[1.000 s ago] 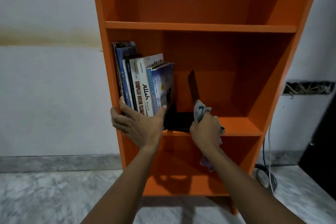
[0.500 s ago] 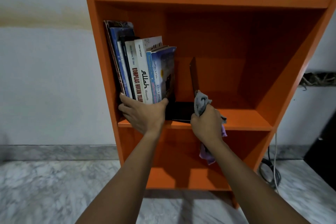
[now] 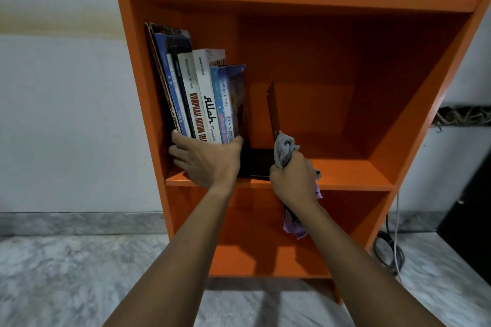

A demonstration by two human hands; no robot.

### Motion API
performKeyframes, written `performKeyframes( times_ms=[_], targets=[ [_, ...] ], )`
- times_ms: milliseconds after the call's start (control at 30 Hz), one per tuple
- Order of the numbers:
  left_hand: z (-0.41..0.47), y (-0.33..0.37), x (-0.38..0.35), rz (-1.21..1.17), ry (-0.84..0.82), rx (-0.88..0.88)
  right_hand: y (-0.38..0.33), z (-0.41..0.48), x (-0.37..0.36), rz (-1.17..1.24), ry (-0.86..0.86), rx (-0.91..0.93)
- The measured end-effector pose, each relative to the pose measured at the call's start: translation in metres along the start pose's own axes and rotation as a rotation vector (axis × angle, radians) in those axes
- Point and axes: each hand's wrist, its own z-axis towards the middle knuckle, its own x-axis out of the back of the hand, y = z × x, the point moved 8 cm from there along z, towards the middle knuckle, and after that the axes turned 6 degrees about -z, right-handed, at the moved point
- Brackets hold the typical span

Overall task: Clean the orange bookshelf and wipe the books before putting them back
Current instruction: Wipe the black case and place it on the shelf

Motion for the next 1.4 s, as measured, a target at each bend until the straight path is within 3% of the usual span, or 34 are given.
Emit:
performKeyframes(
  times_ms=[333,600,933,1400],
  targets=[
    [0.001,0.005,0.004,0.017,-0.009,-0.019,-0.013,0.002,-0.024,0.065,-0.076,-0.029],
    [0.004,0.002,0.007,0.044,-0.014,-0.031,-0.034,-0.003,-0.062,0.177,-0.279,-0.028],
    [0.006,-0.011,0.019,0.101,-0.095,-0.145,-0.033,-0.003,-0.059,0.351,-0.508,-0.033],
    [0.006,-0.020,0.034,0.060,-0.146,-0.225,-0.051,-0.008,-0.071,0.392,-0.613,-0.064]
  ],
)
